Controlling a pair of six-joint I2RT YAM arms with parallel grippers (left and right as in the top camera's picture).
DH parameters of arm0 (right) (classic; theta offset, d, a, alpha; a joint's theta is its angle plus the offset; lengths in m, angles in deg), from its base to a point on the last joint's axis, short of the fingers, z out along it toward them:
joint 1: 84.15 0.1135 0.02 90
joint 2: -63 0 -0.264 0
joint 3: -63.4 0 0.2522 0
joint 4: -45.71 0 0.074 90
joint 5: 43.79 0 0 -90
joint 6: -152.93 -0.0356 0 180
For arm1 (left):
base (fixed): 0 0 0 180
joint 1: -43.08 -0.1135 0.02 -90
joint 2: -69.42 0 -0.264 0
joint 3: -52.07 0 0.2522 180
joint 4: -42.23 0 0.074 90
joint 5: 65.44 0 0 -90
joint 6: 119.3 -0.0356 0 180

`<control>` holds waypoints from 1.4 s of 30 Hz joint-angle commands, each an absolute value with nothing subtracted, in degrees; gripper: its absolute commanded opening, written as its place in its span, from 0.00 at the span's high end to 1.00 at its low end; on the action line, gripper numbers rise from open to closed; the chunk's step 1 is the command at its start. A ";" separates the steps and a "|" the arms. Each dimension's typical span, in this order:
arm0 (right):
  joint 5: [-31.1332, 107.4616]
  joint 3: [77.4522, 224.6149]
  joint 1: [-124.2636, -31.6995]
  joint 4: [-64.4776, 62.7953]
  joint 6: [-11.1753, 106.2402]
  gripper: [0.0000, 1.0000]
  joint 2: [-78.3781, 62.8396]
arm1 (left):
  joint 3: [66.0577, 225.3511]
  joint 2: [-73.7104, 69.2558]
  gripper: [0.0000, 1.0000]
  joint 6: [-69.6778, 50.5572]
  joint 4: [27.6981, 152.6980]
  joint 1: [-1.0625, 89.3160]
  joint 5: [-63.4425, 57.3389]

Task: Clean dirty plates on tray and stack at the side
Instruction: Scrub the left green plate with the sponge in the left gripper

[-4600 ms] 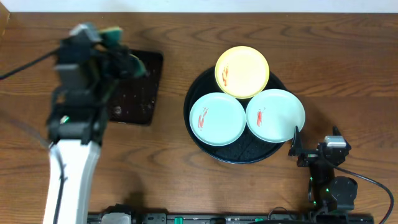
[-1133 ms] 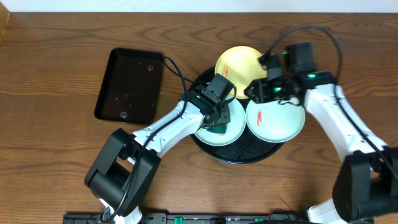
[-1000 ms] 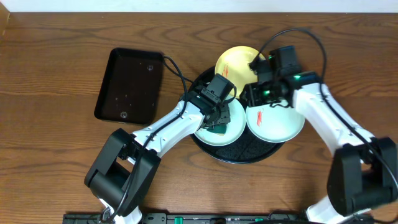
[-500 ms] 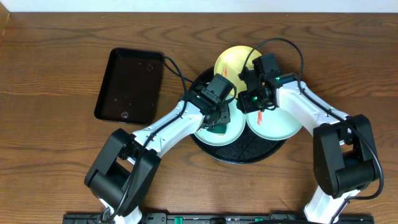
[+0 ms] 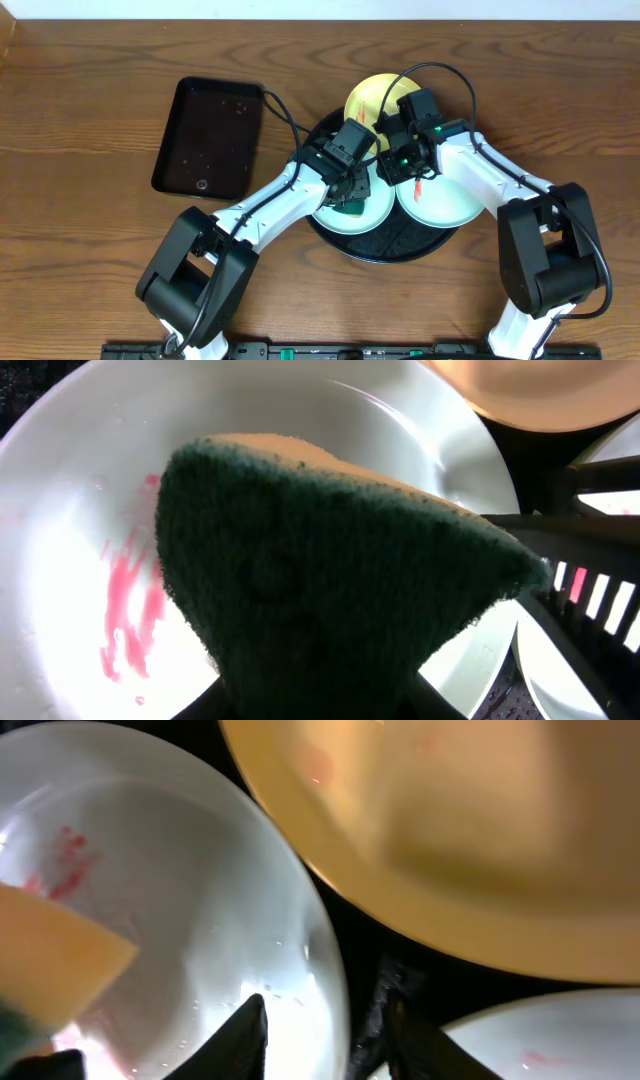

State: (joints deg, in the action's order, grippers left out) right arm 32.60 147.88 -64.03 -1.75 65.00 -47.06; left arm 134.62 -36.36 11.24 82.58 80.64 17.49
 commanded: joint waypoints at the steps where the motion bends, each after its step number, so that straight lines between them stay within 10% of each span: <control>1: 33.96 148.27 -63.79 -2.34 65.78 0.65 -48.11 | 134.30 -37.32 0.67 11.54 82.49 80.40 18.65; 22: 33.74 148.29 -63.79 -2.08 64.69 0.99 -51.01 | 134.30 -37.34 0.66 11.98 80.70 80.40 18.63; 42: 33.74 148.29 -63.79 -2.12 64.69 0.99 -51.01 | 134.30 -38.32 0.66 15.41 80.09 80.79 18.65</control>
